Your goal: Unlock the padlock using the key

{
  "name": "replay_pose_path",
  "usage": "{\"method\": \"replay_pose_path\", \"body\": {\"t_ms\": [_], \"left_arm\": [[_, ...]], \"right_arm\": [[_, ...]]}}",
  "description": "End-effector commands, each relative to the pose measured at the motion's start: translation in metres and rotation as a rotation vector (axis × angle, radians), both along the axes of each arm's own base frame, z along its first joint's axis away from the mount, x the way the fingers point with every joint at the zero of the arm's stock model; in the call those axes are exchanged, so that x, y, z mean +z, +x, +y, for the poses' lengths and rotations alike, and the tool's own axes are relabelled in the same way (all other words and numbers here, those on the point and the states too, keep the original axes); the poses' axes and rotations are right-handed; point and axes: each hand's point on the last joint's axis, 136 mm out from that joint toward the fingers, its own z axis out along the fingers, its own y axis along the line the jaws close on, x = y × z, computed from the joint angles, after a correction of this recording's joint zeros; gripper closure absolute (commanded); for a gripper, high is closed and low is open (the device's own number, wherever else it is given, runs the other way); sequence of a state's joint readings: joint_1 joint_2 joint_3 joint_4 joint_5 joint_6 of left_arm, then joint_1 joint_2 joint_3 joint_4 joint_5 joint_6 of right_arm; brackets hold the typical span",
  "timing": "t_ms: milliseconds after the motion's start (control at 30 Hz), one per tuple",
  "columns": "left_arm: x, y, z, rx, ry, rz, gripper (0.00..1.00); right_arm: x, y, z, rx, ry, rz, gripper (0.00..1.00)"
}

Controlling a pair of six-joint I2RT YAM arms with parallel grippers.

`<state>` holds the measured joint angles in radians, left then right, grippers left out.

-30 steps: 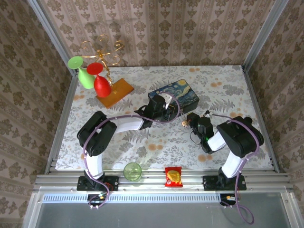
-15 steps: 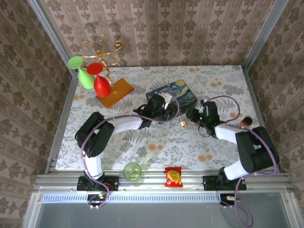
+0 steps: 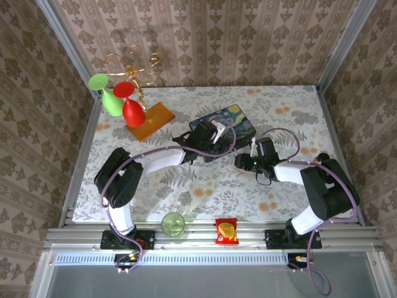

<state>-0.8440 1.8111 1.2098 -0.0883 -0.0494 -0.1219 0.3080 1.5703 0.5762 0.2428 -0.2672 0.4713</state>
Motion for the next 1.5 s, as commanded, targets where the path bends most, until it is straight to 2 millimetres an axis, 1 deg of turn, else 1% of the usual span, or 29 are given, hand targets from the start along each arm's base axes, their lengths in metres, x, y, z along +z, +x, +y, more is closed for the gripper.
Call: {"method": "replay_pose_path", "body": {"t_ms": [0,100,233,400,467,500,567,667,733,833,867,933,1000,1100,1167,1233,1267,1300,1333,1367,1400,1433,1467], "left_arm": [[-0.034,-0.019,0.039,-0.001,0.219,0.073,0.40],[-0.048,-0.020,0.039,-0.038,0.277,0.079,0.37],[-0.062,-0.019,0.038,-0.054,0.374,0.061,0.36],[-0.070,-0.019,0.043,-0.048,0.437,0.051,0.37],[-0.072,-0.019,0.045,-0.042,0.433,0.056,0.38],[-0.072,-0.019,0.045,-0.040,0.422,0.059,0.39],[-0.073,-0.020,0.046,-0.038,0.406,0.065,0.39],[-0.076,-0.020,0.047,-0.029,0.396,0.071,0.41],[-0.078,-0.020,0.047,-0.028,0.396,0.072,0.42],[-0.080,-0.020,0.049,-0.029,0.399,0.077,0.43],[-0.080,-0.020,0.049,-0.028,0.399,0.076,0.43],[-0.081,-0.021,0.050,-0.028,0.398,0.078,0.43],[-0.082,-0.021,0.051,-0.025,0.396,0.079,0.43],[-0.082,-0.023,0.051,-0.025,0.376,0.085,0.43],[-0.080,-0.024,0.050,-0.023,0.351,0.091,0.44],[-0.081,-0.026,0.050,-0.025,0.326,0.102,0.43],[-0.081,-0.027,0.049,-0.030,0.317,0.105,0.43],[-0.080,-0.027,0.049,-0.029,0.317,0.103,0.43],[-0.079,-0.026,0.050,-0.025,0.318,0.101,0.43],[-0.079,-0.026,0.050,-0.024,0.319,0.100,0.42],[-0.077,-0.025,0.051,-0.021,0.318,0.099,0.42],[-0.076,-0.024,0.052,-0.018,0.315,0.097,0.42],[-0.074,-0.023,0.051,-0.018,0.312,0.094,0.42]], "right_arm": [[-0.006,0.000,0.010,0.067,-0.085,-0.015,0.55],[-0.008,-0.001,0.013,0.075,-0.157,-0.044,0.57],[-0.006,0.000,0.014,0.081,-0.272,-0.106,0.57],[-0.004,0.004,0.013,0.062,-0.354,-0.155,0.71],[0.000,0.004,0.012,0.044,-0.380,-0.186,0.77],[0.003,0.004,0.009,0.024,-0.399,-0.209,0.82],[0.009,0.003,0.003,-0.016,-0.441,-0.253,0.87],[0.017,0.001,-0.001,-0.056,-0.504,-0.304,0.91],[0.024,0.000,-0.003,-0.086,-0.577,-0.335,0.94],[0.035,-0.001,-0.005,-0.129,-0.704,-0.365,0.94],[0.036,-0.001,-0.005,-0.128,-0.753,-0.362,0.94],[0.035,-0.001,-0.008,-0.145,-0.880,-0.351,0.94],[0.026,0.000,-0.006,-0.142,-0.945,-0.313,0.95],[0.013,0.000,-0.002,-0.157,-0.919,-0.282,0.96],[0.007,-0.003,0.005,-0.144,-0.849,-0.275,0.94],[0.004,-0.006,0.013,-0.121,-0.777,-0.270,0.89],[0.004,-0.008,0.017,-0.117,-0.740,-0.263,0.83],[0.005,-0.010,0.020,-0.109,-0.701,-0.261,0.74],[0.009,-0.012,0.025,-0.099,-0.652,-0.271,0.62],[0.014,-0.015,0.027,-0.099,-0.601,-0.280,0.55],[0.019,-0.016,0.028,-0.099,-0.551,-0.286,0.52],[0.025,-0.017,0.029,-0.100,-0.506,-0.293,0.51],[0.027,-0.018,0.028,-0.095,-0.475,-0.291,0.51]]}}
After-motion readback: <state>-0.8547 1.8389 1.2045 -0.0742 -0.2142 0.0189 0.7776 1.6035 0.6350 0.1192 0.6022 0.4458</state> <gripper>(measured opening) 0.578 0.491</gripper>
